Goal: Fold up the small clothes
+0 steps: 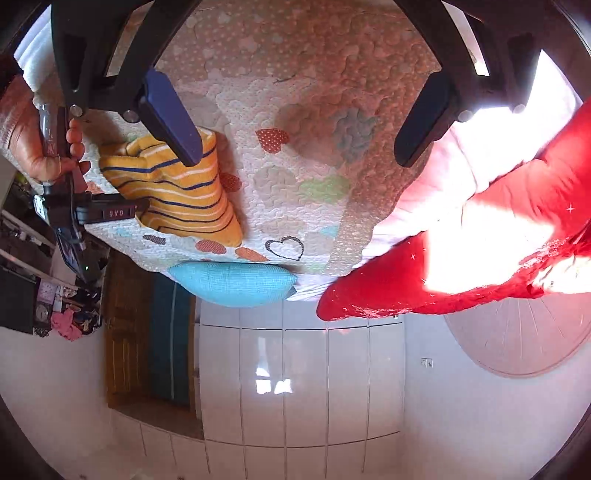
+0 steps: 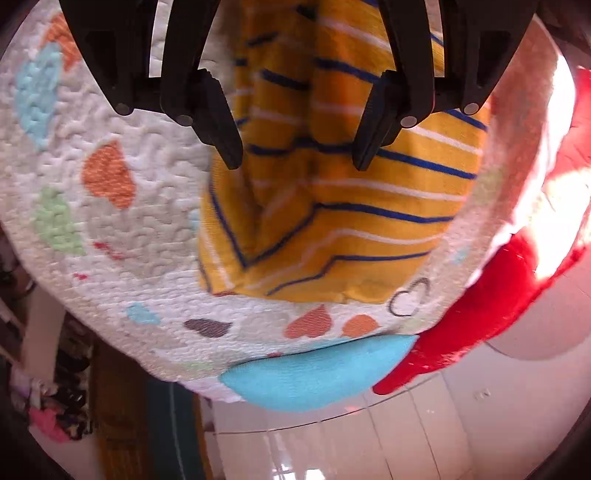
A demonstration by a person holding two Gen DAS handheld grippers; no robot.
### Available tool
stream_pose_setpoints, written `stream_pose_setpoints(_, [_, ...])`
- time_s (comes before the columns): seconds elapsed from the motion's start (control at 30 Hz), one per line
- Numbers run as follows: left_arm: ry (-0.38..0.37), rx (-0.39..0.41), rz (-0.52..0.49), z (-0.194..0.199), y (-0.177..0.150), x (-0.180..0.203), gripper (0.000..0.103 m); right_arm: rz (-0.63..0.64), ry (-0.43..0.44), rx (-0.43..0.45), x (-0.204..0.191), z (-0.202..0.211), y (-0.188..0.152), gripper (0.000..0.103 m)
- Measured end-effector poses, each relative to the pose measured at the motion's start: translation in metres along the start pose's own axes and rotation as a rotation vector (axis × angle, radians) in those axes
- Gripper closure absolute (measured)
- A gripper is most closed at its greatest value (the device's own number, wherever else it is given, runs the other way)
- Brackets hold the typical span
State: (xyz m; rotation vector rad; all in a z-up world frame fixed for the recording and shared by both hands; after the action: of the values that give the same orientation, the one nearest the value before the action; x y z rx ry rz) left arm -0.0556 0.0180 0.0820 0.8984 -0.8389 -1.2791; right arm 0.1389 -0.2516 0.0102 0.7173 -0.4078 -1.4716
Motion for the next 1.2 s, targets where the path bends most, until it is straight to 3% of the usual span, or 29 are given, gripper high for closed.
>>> stream_pose_setpoints(0.07, [-0.017,-0.014,0.029,0.003,-0.004,-0.004,0.000,0.035,0.044,0.028,-0.011,0.019,-0.004,0.035])
stream_pose_setpoints(0.17, [0.035,-0.023,0.027,0.007,-0.006,-0.006,0.000,0.077,0.084,0.075,-0.036,0.036,-0.005,0.035])
stream_pose_setpoints(0.33, [0.110,-0.017,-0.016,0.029,0.004,-0.006,0.000,0.175,0.121,0.015,-0.080,0.006,-0.028,0.035])
stream_pose_setpoints(0.4, [0.128,-0.007,-0.018,0.040,0.008,-0.009,0.000,0.194,0.081,-0.005,-0.074,-0.005,-0.042,0.035])
stream_pose_setpoints(0.5, [0.119,-0.010,-0.008,0.050,0.012,-0.012,0.000,0.182,0.036,0.010,-0.047,0.010,-0.056,0.036])
stream_pose_setpoints(0.57, [0.126,-0.004,0.003,0.055,0.013,-0.014,0.000,0.158,-0.035,-0.001,-0.021,0.028,-0.066,0.022])
stream_pose_setpoints(0.73, [0.093,0.033,0.039,0.065,0.019,-0.002,0.000,0.017,-0.053,-0.002,0.032,0.078,-0.089,0.022])
stream_pose_setpoints(0.9, [-0.020,0.065,0.035,0.078,0.033,0.033,0.000,-0.023,-0.040,0.027,0.038,0.117,-0.116,0.019])
stream_pose_setpoints(1.0, [-0.114,0.008,-0.024,0.078,0.032,0.060,0.000,-0.036,-0.023,0.039,0.030,0.130,-0.128,0.018])
stream_pose_setpoints(1.1, [-0.114,-0.035,-0.019,0.075,0.023,0.072,0.000,-0.025,-0.038,0.036,0.022,0.136,-0.137,0.017])
stream_pose_setpoints(1.2, [-0.161,-0.118,0.007,0.066,0.006,0.081,0.000,-0.007,-0.056,0.035,0.014,0.138,-0.139,0.017])
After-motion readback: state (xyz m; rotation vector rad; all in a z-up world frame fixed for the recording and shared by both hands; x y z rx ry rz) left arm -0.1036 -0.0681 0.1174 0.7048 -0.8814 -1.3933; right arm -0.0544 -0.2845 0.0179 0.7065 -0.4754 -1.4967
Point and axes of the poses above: each gripper's, at about its wrist camera, not at the fingertips, and z roughly against the way its jaws point, x to its right, y to its top, the point moved 8 cm from there along -z, roughly the way its jaws point, and after that the axes turned 3 degrees about y, right-handed, at the moved point
